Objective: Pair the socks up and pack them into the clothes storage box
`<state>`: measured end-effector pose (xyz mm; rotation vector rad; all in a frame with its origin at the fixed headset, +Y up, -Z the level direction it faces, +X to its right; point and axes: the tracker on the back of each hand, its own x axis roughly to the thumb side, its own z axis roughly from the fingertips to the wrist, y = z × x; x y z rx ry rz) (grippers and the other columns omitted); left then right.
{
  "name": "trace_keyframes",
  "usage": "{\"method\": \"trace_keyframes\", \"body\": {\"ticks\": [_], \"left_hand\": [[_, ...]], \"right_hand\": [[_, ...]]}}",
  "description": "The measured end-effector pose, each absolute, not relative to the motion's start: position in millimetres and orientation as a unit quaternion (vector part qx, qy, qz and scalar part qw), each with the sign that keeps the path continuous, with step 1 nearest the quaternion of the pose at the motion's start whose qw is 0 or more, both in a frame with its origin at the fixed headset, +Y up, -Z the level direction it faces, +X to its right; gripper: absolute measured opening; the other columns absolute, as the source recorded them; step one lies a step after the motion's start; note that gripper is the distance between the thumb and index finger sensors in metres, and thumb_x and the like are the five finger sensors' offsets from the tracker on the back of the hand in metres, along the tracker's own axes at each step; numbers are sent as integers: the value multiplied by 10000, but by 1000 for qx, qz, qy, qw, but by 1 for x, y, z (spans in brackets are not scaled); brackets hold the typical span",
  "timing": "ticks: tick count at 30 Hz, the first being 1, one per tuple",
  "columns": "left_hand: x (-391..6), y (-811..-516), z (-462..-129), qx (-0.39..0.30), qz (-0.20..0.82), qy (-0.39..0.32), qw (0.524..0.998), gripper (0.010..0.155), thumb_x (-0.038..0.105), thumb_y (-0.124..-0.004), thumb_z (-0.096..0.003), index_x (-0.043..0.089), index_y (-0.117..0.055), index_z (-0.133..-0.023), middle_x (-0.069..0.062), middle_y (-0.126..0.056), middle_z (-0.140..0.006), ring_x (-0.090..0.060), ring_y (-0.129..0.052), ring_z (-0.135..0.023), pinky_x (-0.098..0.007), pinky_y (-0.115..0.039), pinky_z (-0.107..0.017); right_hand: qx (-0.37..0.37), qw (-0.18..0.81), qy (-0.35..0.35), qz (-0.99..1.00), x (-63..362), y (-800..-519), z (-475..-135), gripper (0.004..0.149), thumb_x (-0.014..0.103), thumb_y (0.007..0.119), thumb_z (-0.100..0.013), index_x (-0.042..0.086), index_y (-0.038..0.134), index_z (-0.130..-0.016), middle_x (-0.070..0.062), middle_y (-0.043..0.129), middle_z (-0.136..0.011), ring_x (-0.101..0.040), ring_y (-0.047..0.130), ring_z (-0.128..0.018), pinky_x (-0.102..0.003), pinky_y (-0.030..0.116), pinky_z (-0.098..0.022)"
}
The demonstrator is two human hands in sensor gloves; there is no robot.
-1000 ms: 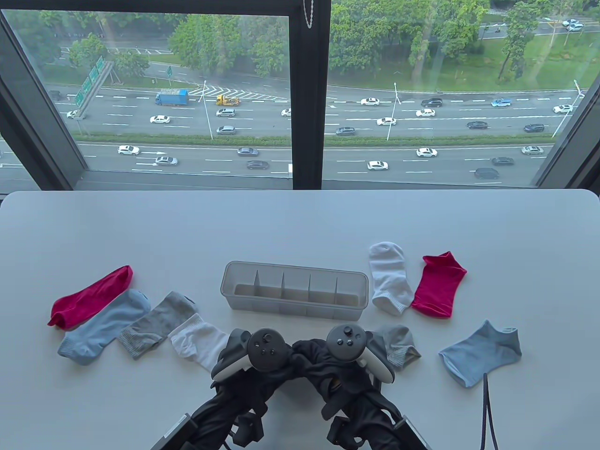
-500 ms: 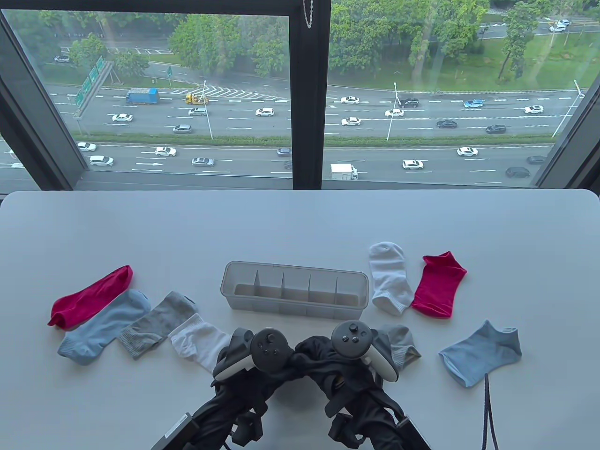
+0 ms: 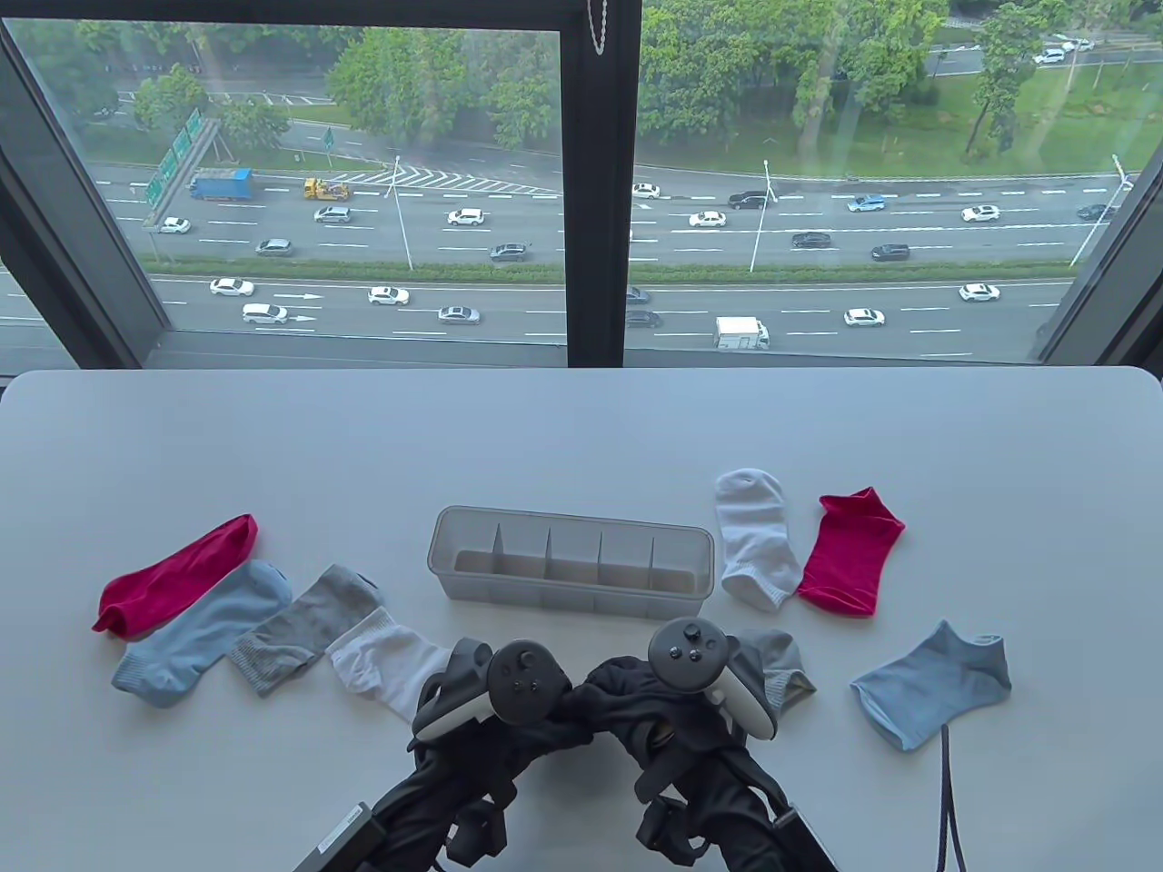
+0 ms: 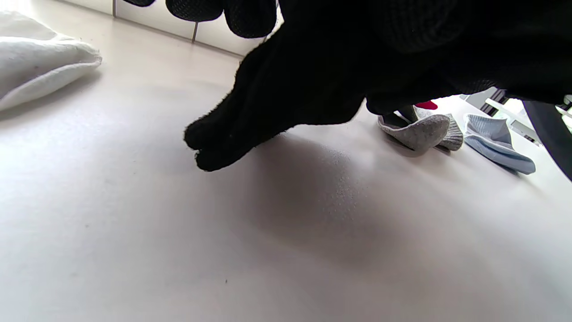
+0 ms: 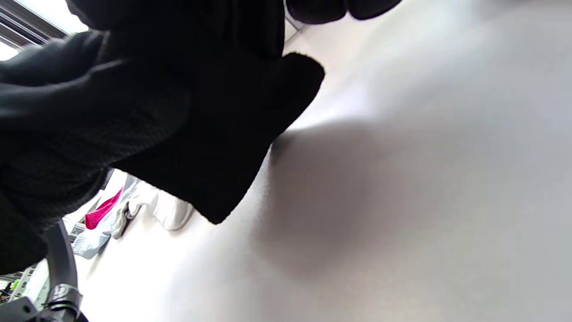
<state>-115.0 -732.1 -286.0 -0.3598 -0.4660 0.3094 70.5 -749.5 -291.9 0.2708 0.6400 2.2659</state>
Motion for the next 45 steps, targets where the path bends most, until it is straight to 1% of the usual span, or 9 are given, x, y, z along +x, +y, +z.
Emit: {"method": "trace_keyframes", "body": {"ticks": [6,15,18,25,29,33,36,41,45], "left_hand": [[-116,-730,-287,-181,163,-241,939,537,411,-656,-541,26,-679,-915,-252,-566,-1140,-557,-512,-1066,-709,-486,-749],[-114,-730,-285,-200,132,-232,943,591,511,-719,-486,59,-624,-855,-276,-447,-1163,-571,-445,-1076,-708,-478,-756],[-117,-726,-286,-191,132,-220,947,458,454,-745,-512,72,-723,-764,-240,-621,-1112,-541,-585,-1046,-698,-540,-738],[-120,-724,-286,-160,152,-220,950,620,454,-743,-511,70,-572,-966,-269,-446,-1166,-568,-433,-1079,-713,-459,-755],[-120,-723,-287,-163,153,-223,949,523,426,-701,-529,54,-691,-895,-241,-547,-1147,-549,-492,-1075,-710,-481,-752],[-122,-724,-285,-176,154,-220,947,543,468,-672,-534,41,-700,-868,-261,-555,-1136,-566,-495,-1064,-713,-484,-746],[-120,-720,-284,-148,149,-220,953,638,470,-691,-515,87,-543,-1003,-268,-421,-1180,-568,-405,-1089,-719,-441,-759],[-119,-718,-284,-150,151,-238,948,539,415,-654,-545,39,-670,-931,-242,-553,-1150,-551,-500,-1074,-711,-483,-750],[-117,-722,-283,-167,143,-238,946,559,444,-597,-559,31,-658,-930,-267,-519,-1158,-572,-474,-1071,-715,-474,-749]], "right_hand": [[124,424,285,851,69,-754,-291,609,572,557,-510,230,529,-1013,-121,398,-1151,-407,260,-1059,-580,359,-786],[111,491,324,801,66,-759,-291,516,542,542,-545,153,695,-847,-85,516,-1097,-378,310,-1061,-562,384,-792],[134,466,319,814,65,-757,-292,670,565,597,-522,233,396,-1068,-114,268,-1176,-392,169,-1066,-574,308,-801],[120,435,286,845,69,-752,-293,504,548,556,-534,208,677,-885,-70,550,-1081,-371,329,-1064,-560,399,-791],[135,438,289,841,66,-751,-290,682,563,604,-517,292,333,-1081,-113,274,-1179,-398,202,-1069,-580,330,-797],[131,405,258,867,65,-745,-290,544,540,639,-507,243,600,-960,-67,473,-1132,-367,295,-1079,-572,371,-799],[120,416,259,864,69,-747,-290,523,553,565,-521,195,669,-889,-59,566,-1075,-363,359,-1064,-557,411,-791],[131,433,273,849,66,-747,-289,668,556,628,-519,298,363,-1076,-115,304,-1179,-403,249,-1069,-580,360,-794],[119,405,244,873,67,-743,-291,538,548,619,-521,243,600,-964,-71,541,-1103,-369,368,-1069,-564,409,-794]]}}
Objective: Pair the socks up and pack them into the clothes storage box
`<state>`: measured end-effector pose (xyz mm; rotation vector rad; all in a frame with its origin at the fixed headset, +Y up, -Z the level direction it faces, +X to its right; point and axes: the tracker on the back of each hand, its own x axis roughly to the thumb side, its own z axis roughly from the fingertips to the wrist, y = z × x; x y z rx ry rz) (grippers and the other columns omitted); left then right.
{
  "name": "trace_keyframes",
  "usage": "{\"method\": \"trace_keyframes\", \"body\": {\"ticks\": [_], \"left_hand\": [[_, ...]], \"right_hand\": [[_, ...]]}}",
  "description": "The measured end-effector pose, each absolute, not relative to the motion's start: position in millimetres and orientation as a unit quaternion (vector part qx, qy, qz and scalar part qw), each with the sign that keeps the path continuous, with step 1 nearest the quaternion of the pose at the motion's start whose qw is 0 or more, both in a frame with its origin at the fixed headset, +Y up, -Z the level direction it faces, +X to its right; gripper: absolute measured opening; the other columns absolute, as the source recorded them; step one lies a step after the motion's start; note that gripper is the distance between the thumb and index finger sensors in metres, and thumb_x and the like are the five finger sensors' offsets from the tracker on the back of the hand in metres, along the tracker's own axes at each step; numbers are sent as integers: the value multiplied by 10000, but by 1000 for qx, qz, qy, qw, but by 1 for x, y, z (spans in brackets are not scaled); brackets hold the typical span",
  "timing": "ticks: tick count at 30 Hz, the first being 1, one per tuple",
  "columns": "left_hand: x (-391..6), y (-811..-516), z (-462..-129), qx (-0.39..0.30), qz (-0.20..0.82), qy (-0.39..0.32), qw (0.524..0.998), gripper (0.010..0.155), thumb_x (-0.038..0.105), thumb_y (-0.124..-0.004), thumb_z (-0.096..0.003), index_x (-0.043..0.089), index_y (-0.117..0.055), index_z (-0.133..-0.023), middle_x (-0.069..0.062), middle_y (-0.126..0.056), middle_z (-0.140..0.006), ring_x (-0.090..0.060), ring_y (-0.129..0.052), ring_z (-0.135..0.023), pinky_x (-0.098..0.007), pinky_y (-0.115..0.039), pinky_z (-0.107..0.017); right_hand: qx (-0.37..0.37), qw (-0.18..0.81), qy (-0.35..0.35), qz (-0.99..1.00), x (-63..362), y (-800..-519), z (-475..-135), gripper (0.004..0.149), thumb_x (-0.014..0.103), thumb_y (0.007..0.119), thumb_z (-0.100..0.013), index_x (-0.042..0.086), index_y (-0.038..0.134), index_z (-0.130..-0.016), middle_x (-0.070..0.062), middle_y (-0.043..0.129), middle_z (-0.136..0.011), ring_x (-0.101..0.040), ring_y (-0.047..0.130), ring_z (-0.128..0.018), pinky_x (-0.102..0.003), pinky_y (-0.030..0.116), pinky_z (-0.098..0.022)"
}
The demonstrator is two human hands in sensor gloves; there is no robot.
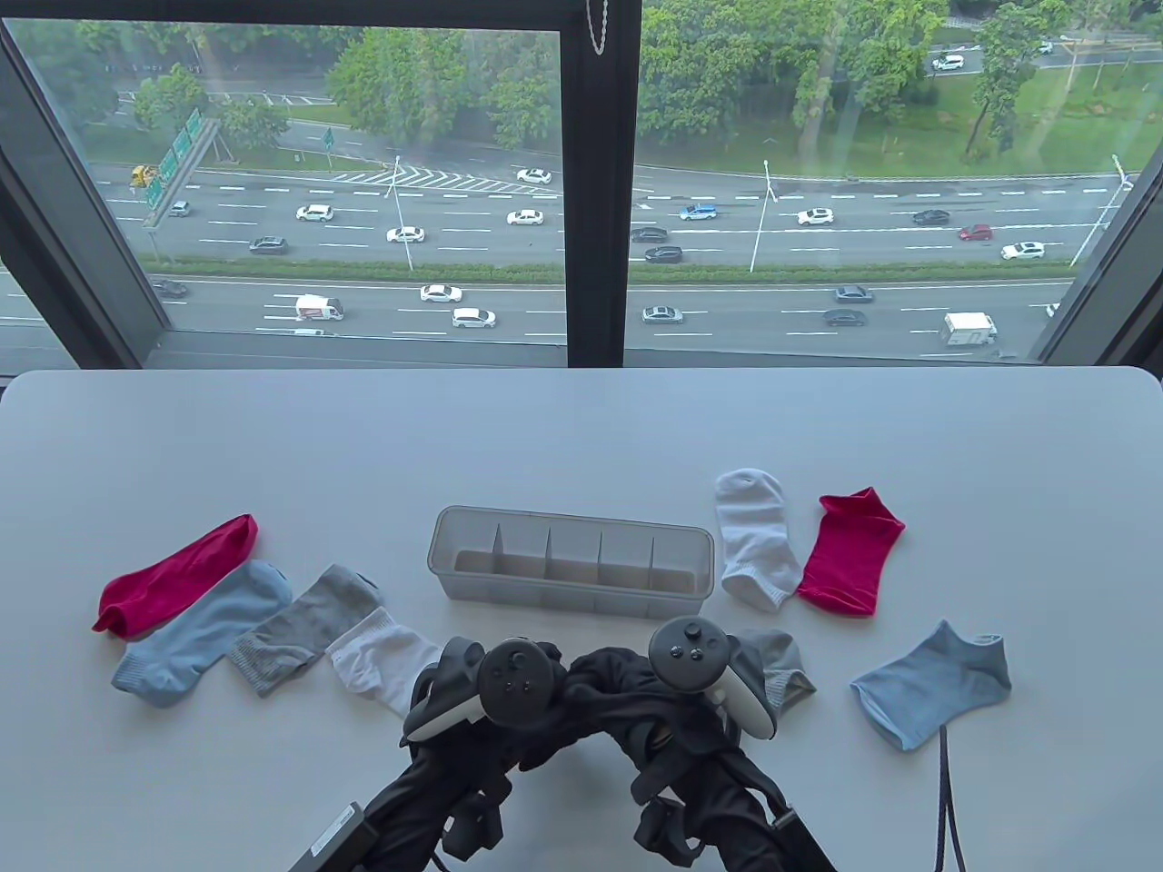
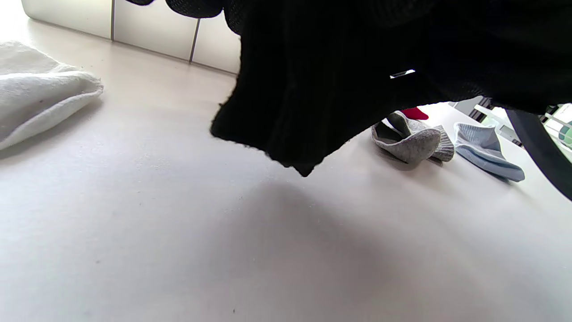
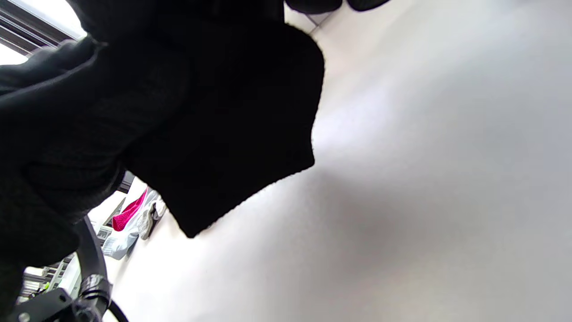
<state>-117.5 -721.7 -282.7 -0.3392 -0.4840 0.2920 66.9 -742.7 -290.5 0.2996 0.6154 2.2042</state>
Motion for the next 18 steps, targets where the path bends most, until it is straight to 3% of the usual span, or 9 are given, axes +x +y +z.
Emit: {"method": "trace_keyframes", "body": {"ticks": [4,6,7,8,9,11,12,15,18], "left_hand": [[-116,-721,-283,-179,132,-239,945,634,513,-683,-504,59,-593,-938,-266,-439,-1178,-564,-419,-1091,-716,-453,-760],[-117,-721,-283,-167,135,-242,946,554,477,-725,-509,67,-653,-874,-244,-517,-1160,-547,-490,-1083,-711,-490,-754],[-118,-720,-284,-155,138,-239,949,504,449,-737,-516,62,-702,-836,-232,-584,-1140,-539,-539,-1071,-712,-505,-748],[-119,-720,-284,-166,133,-238,948,483,450,-739,-516,71,-732,-815,-222,-640,-1118,-533,-579,-1059,-710,-516,-744],[-120,-720,-284,-171,135,-238,946,478,463,-728,-519,81,-747,-806,-212,-677,-1101,-526,-614,-1047,-704,-537,-739],[-122,-720,-286,-154,144,-226,951,493,474,-718,-524,83,-766,-820,-215,-699,-1092,-530,-628,-1038,-704,-545,-733],[-123,-719,-286,-152,146,-223,952,527,484,-715,-519,87,-760,-863,-228,-677,-1108,-541,-601,-1047,-712,-524,-736],[-125,-718,-286,-152,143,-208,955,788,525,-706,-500,68,-496,-1107,-269,-472,-1187,-573,-500,-1070,-718,-483,-747],[-121,-716,-284,-127,143,-221,956,686,463,-717,-513,105,-568,-1079,-239,-485,-1190,-547,-504,-1080,-713,-480,-752]], "right_hand": [[118,437,249,856,67,-744,-289,520,568,550,-529,213,659,-894,-59,623,-1036,-356,424,-1053,-546,439,-791],[120,457,269,840,65,-745,-288,526,549,558,-538,194,635,-920,-91,562,-1074,-381,360,-1058,-558,406,-792],[127,449,270,842,64,-746,-288,549,543,579,-535,213,567,-974,-101,467,-1126,-391,306,-1065,-567,384,-793],[140,439,264,848,63,-744,-287,654,542,620,-524,280,378,-1072,-91,345,-1174,-391,289,-1073,-574,381,-795],[146,435,261,849,63,-742,-288,707,524,676,-514,328,307,-1084,-36,319,-1186,-374,302,-1083,-584,370,-800],[147,432,231,859,65,-736,-288,626,455,734,-528,393,407,-1058,90,595,-1091,-238,543,-1054,-575,391,-815],[141,437,221,860,66,-735,-288,568,442,751,-524,407,488,-1026,78,668,-1042,-198,633,-1004,-560,408,-820],[123,421,203,876,69,-733,-288,526,477,739,-518,351,566,-999,69,789,-935,-167,752,-903,-553,419,-817],[111,426,203,874,68,-735,-288,530,498,696,-531,285,551,-994,71,813,-883,-153,791,-854,-538,437,-818]]}}
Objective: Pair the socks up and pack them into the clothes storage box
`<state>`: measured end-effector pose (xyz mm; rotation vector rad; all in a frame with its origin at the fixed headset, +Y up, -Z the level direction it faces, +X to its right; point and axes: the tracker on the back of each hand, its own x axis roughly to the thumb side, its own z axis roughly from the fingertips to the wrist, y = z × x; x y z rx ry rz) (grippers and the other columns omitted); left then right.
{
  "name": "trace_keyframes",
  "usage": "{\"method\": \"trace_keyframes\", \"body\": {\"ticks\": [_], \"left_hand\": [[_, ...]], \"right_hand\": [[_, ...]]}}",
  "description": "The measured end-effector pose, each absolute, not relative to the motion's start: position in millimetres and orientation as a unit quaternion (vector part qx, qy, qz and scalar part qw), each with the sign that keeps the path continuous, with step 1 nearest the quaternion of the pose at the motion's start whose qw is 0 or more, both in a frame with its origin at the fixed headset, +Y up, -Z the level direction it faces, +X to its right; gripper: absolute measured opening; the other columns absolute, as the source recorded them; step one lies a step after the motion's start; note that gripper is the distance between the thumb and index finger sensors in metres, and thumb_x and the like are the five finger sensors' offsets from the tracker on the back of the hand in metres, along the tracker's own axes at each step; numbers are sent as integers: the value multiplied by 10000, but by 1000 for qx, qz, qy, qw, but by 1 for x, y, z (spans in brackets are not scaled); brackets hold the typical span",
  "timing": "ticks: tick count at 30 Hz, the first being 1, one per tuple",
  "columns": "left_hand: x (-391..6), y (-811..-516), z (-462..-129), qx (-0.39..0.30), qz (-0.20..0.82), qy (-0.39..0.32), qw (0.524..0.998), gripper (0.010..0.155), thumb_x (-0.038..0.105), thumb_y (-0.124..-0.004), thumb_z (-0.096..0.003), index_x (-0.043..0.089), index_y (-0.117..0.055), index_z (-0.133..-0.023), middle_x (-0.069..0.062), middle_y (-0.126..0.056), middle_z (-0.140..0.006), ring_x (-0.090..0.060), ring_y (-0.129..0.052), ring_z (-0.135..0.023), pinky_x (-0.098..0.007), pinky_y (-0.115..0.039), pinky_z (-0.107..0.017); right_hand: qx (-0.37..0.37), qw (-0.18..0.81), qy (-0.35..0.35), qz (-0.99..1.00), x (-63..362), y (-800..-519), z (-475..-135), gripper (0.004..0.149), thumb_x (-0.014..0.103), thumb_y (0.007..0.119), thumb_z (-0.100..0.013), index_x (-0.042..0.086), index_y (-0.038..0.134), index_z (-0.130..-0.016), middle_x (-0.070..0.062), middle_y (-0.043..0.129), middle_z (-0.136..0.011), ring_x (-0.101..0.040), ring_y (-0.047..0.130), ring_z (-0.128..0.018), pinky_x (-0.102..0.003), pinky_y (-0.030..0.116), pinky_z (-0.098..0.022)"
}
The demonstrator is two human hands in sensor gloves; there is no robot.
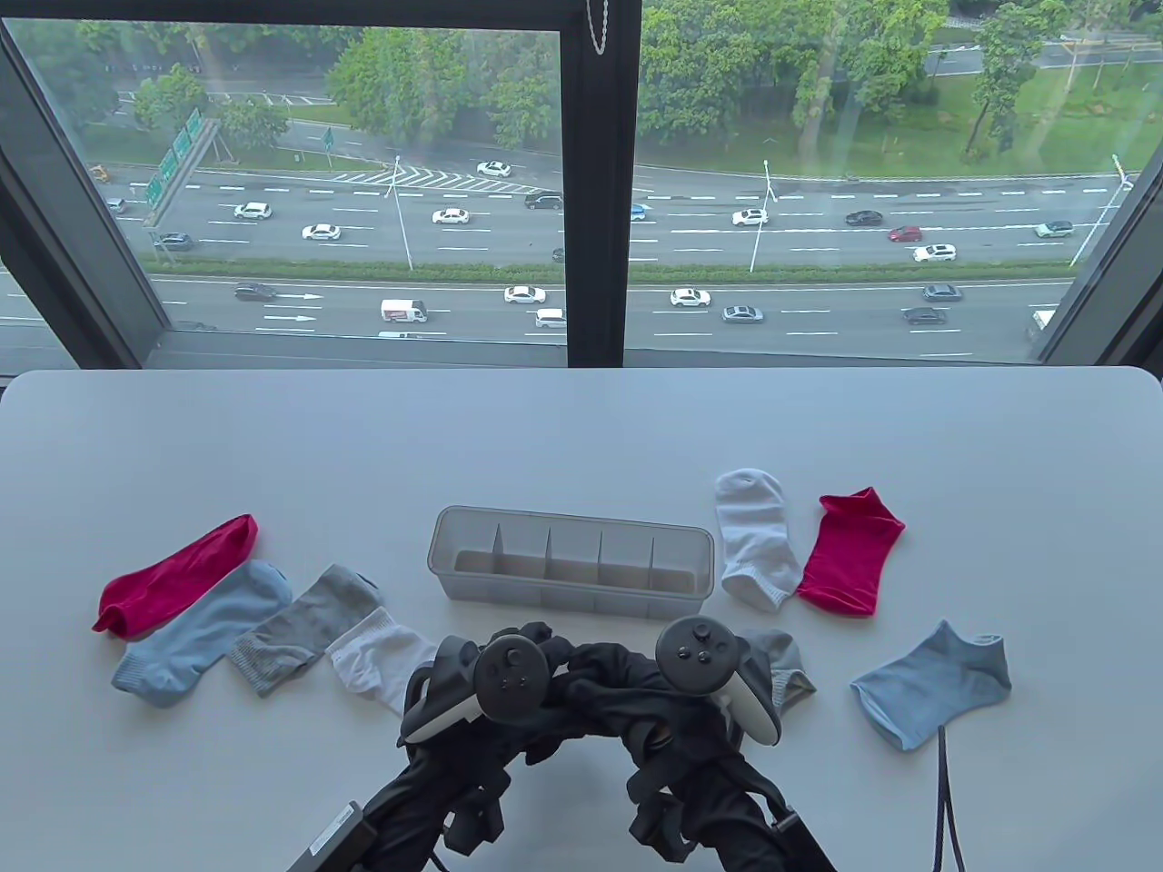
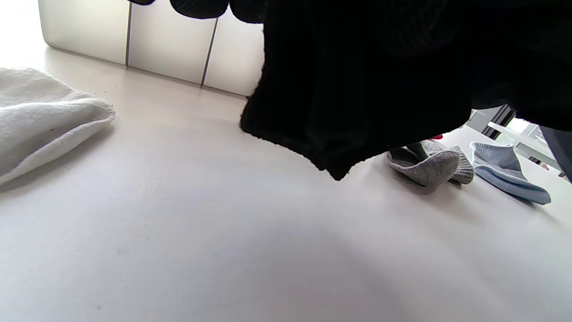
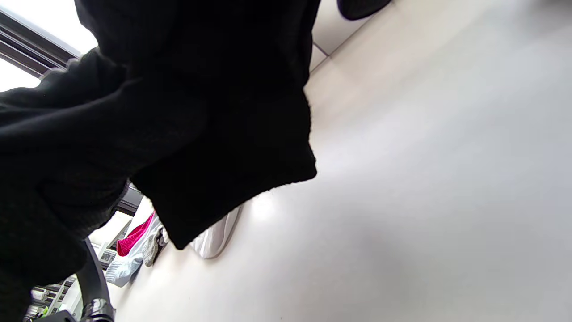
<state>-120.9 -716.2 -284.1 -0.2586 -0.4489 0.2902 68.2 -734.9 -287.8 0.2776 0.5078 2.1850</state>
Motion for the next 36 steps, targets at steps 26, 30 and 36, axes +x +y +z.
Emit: {"method": "trace_keyframes", "body": {"ticks": [26,30,36], "left_hand": [[-105,-722,-280,-136,64,-204,967,693,477,-732,-500,110,-468,-1024,-141,-695,-938,-420,-739,-902,-676,-558,-734],[-109,-717,-283,-142,92,-214,962,470,452,-758,-506,139,-720,-855,-79,-890,-660,-325,-938,-662,-616,-715,-658],[-119,-718,-281,-99,111,-191,970,746,486,-726,-504,83,-483,-1083,-199,-685,-1052,-479,-735,-960,-683,-576,-725]], "right_hand": [[82,454,191,866,76,-739,-290,517,537,693,-536,295,569,-975,74,868,-856,-141,855,-811,-497,526,-805],[122,444,218,860,76,-740,-293,589,525,719,-519,481,419,-1024,77,575,-1125,-236,588,-1045,-555,413,-825],[105,429,197,875,79,-735,-294,504,485,690,-532,341,567,-999,29,871,-853,-155,882,-767,-501,565,-787]]}}
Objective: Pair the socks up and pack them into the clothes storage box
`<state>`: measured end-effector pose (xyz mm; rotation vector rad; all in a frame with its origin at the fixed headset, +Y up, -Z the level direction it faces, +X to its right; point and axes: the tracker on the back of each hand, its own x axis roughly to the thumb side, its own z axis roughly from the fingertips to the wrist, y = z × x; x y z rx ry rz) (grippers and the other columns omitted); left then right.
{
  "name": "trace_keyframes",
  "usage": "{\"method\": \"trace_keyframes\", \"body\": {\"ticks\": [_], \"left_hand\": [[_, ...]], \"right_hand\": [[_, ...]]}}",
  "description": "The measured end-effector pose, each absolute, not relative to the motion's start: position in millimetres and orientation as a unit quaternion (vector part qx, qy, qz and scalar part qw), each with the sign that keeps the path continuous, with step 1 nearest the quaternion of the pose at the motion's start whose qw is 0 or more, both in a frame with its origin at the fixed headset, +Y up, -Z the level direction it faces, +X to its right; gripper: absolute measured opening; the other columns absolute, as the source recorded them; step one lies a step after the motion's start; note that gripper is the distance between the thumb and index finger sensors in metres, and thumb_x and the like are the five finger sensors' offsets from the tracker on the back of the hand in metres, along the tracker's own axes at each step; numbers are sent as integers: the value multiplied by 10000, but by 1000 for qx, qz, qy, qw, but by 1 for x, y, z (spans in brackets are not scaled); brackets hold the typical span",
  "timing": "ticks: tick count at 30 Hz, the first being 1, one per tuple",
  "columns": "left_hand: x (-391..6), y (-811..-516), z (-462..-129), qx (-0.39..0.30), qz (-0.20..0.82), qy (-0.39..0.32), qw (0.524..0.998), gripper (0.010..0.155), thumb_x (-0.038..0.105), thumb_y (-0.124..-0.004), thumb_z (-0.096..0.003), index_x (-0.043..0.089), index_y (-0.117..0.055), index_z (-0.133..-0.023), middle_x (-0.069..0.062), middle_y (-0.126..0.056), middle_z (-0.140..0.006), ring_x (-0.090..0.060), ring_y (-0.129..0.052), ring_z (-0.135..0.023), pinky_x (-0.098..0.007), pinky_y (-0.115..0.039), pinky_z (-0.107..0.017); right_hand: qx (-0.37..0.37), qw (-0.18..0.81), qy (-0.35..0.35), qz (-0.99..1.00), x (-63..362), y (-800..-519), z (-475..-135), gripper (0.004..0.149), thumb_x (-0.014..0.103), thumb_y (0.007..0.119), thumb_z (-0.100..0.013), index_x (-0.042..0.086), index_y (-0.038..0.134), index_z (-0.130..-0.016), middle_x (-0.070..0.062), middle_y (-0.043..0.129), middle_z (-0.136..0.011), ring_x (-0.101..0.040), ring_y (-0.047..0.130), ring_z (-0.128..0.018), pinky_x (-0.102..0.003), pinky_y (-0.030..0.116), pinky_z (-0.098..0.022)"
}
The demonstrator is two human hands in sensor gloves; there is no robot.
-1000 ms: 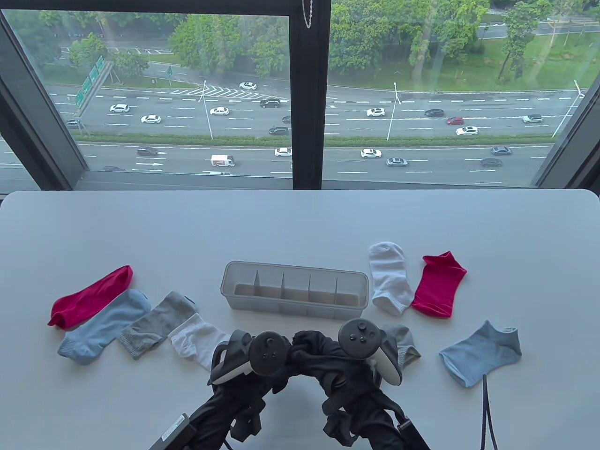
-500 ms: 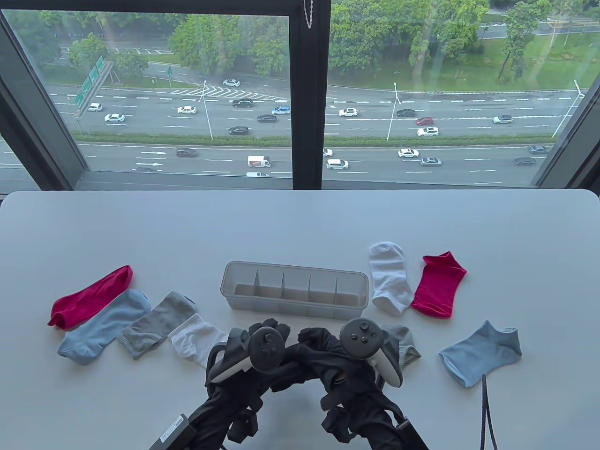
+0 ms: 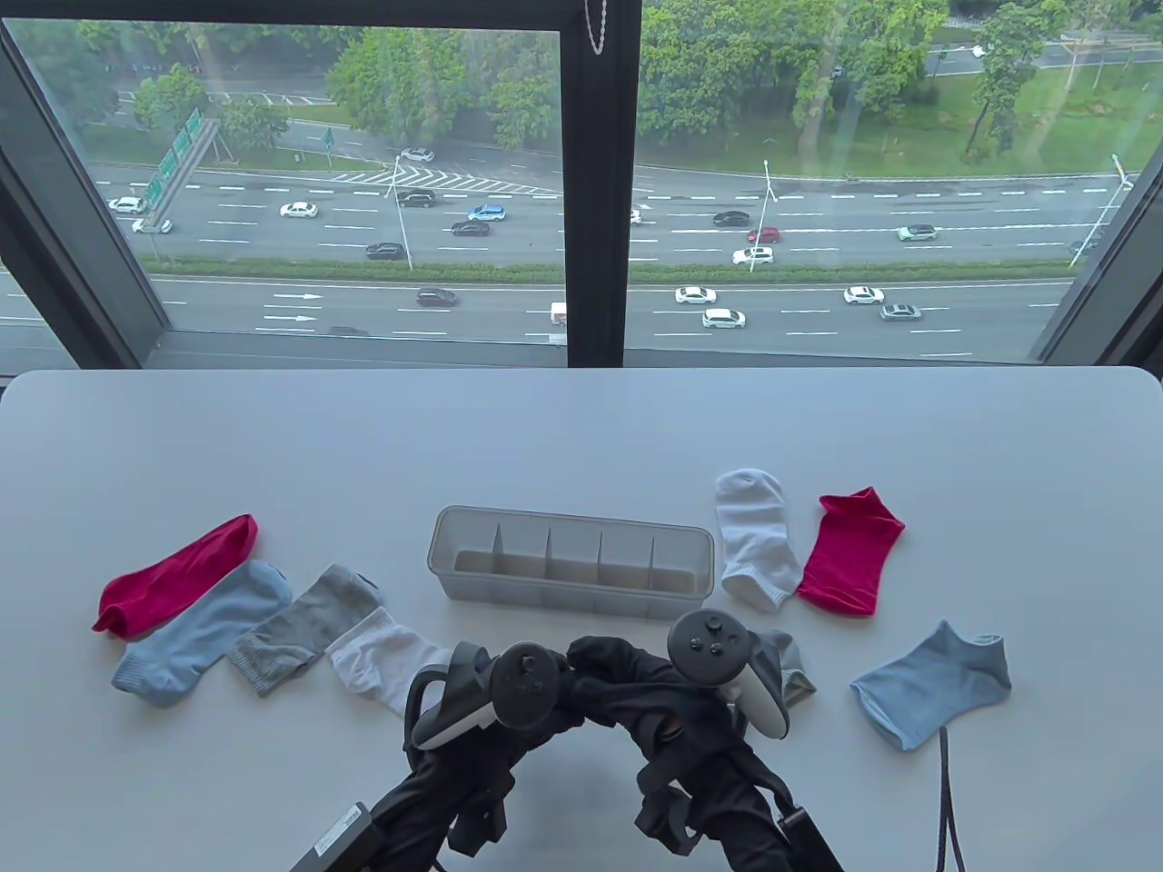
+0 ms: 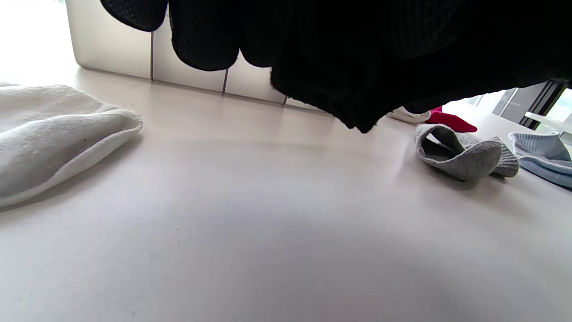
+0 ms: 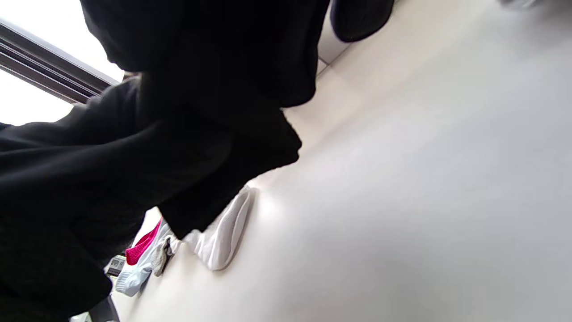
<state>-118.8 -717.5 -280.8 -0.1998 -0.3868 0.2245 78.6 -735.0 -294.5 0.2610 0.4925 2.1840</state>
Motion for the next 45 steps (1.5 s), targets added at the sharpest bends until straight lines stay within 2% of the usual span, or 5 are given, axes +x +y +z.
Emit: {"method": "trace_keyframes", "body": {"ticks": [12,29,36,40,45], "left_hand": [[-118,-713,-282,-83,156,-239,955,650,482,-643,-518,58,-603,-1009,-111,-891,-633,-337,-943,-626,-630,-694,-661],[-108,-718,-276,-61,132,-257,956,762,483,-648,-525,69,-407,-1118,-228,-630,-1099,-480,-716,-968,-677,-583,-724],[-114,-718,-282,-72,151,-248,954,622,457,-655,-522,54,-619,-995,-101,-892,-705,-279,-944,-581,-575,-769,-598],[-119,-719,-282,-76,166,-246,952,641,493,-648,-519,33,-666,-965,-87,-930,-551,-260,-977,-435,-561,-814,-520],[-107,-717,-276,-56,114,-251,960,763,470,-675,-518,109,-391,-1127,-200,-655,-1077,-467,-719,-969,-682,-585,-720]], "right_hand": [[111,442,184,871,79,-732,-292,538,477,721,-528,354,522,-1012,12,826,-895,-146,862,-782,-494,553,-797],[70,422,135,894,83,-731,-290,549,521,661,-540,273,533,-1014,45,886,-745,-75,935,-609,-416,654,-756],[135,462,224,847,75,-737,-291,762,509,726,-490,445,244,-1076,-68,328,-1198,-319,551,-1032,-561,467,-791],[110,445,186,869,77,-731,-293,573,428,752,-523,424,488,-1032,-11,723,-1036,-217,783,-919,-497,553,-793],[45,407,119,905,83,-730,-290,535,545,640,-547,243,578,-984,45,900,-746,-97,940,-639,-413,687,-730]]}}
